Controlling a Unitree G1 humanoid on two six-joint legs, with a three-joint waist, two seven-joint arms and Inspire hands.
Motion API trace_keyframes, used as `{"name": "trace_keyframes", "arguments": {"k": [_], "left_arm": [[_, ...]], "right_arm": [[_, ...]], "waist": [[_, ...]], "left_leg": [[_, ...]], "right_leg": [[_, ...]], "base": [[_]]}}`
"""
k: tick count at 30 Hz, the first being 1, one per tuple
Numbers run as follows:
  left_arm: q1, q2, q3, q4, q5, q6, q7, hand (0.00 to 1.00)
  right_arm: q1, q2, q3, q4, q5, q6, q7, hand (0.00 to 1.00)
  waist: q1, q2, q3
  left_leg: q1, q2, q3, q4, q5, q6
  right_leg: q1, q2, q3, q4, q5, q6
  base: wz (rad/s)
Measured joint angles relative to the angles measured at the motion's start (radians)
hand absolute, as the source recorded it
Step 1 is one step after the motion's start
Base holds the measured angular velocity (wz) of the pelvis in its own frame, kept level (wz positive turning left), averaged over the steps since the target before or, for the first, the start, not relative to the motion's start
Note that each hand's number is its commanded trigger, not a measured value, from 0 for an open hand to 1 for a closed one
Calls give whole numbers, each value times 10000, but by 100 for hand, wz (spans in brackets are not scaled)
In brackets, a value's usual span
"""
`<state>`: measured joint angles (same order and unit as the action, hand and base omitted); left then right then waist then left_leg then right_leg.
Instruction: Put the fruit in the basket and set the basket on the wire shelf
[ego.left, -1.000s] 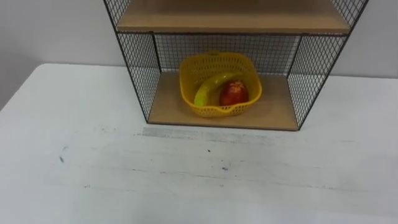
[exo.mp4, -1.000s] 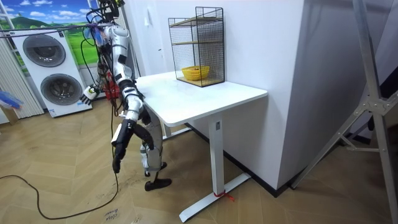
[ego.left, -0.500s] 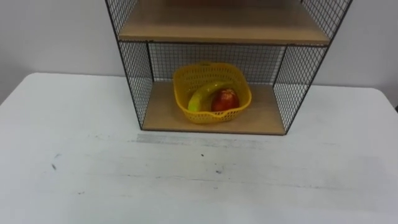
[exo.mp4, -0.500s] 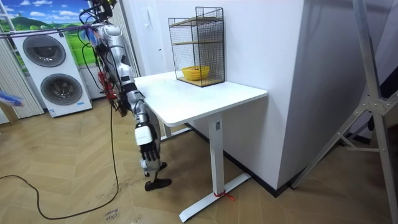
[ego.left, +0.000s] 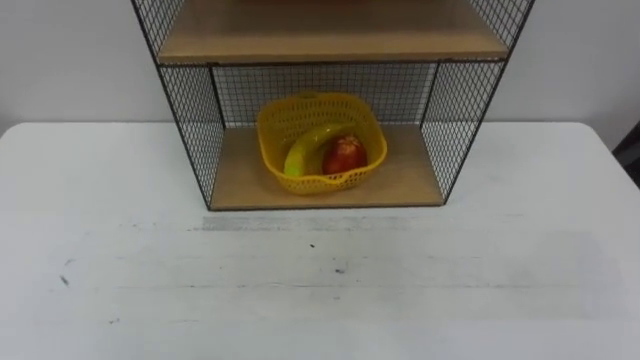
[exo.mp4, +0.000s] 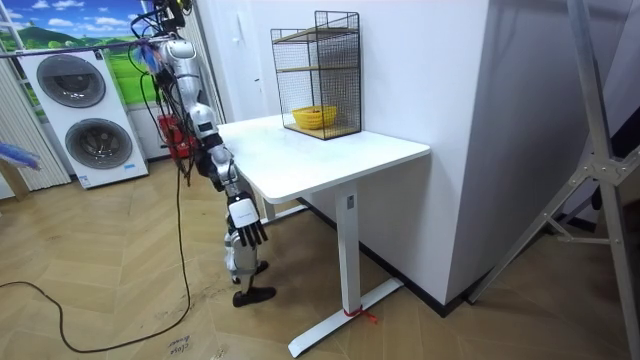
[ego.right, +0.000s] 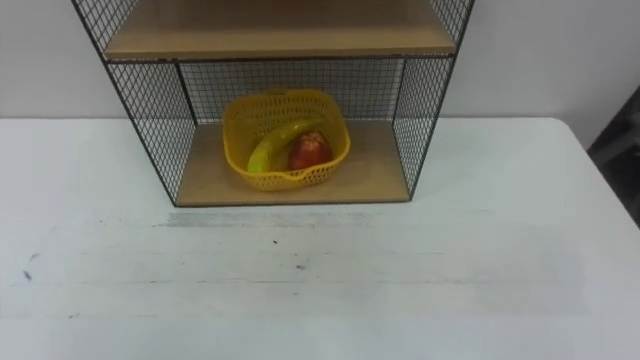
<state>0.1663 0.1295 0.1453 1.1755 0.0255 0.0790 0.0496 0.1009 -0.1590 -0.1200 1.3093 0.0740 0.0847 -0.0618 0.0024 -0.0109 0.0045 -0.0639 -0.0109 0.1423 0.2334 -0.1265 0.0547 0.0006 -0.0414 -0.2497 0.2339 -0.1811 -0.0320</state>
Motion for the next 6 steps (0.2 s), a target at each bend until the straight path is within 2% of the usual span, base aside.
{"name": "trace_keyframes", "arguments": {"k": [6], "left_arm": [[7, -42, -29, 1, 5, 10, 28, 0]], "right_arm": [[104, 68, 195, 0, -6, -52, 139, 0]], "waist": [[2, 58, -22]], "left_leg": [[52, -1, 0, -14, 5, -7]], "right_leg": [[53, 0, 7, 3, 0, 0]], "base": [[0]]}}
